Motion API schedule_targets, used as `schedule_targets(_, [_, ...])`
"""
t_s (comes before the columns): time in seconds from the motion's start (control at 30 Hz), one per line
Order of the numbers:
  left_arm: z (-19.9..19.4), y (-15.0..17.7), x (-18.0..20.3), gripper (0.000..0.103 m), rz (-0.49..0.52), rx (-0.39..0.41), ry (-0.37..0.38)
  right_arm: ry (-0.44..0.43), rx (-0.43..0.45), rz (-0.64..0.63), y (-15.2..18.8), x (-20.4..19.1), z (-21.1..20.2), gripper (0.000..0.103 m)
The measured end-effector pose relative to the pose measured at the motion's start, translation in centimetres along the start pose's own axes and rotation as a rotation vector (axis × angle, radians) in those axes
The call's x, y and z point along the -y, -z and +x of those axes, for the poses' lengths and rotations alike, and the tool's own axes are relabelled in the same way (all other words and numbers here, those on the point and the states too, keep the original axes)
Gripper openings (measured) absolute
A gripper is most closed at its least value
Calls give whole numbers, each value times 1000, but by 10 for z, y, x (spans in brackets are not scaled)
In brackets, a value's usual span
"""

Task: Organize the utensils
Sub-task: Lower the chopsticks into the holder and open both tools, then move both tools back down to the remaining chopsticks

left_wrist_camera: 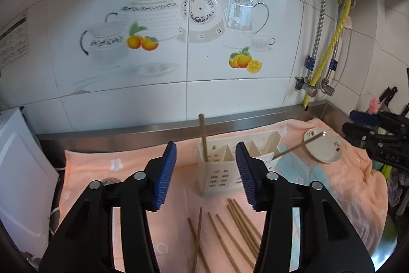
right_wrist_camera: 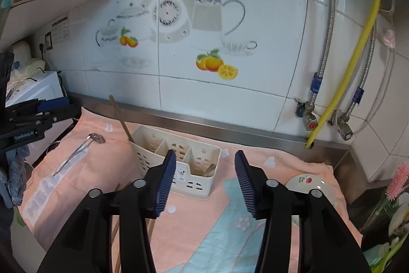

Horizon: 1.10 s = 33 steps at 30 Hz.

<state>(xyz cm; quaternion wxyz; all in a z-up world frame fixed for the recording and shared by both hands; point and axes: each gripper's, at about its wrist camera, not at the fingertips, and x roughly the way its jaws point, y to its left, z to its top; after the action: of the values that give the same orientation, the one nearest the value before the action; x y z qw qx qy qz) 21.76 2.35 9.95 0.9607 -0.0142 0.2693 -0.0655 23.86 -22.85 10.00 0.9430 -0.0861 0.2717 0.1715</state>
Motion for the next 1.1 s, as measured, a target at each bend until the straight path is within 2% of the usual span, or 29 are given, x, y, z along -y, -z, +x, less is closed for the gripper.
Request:
schedule_targets(0.2, [-25,28,-6,56,-11,7,-13,-17,48,-10,21,-18,-25,55])
schedule_targets(0.4, [-41,63,-15,56,-30,0,-36,-33,63,-17,56,-39,-35,56])
schedule_targets(0.77, [-41,133,-24,56,-30,-57,-61,-87,-19,19,142,-69,-11,56])
schedule_targets(1.1, [-20,192,-27,56,-26,-152,-61,-73,-84,24,197,-88,15,55])
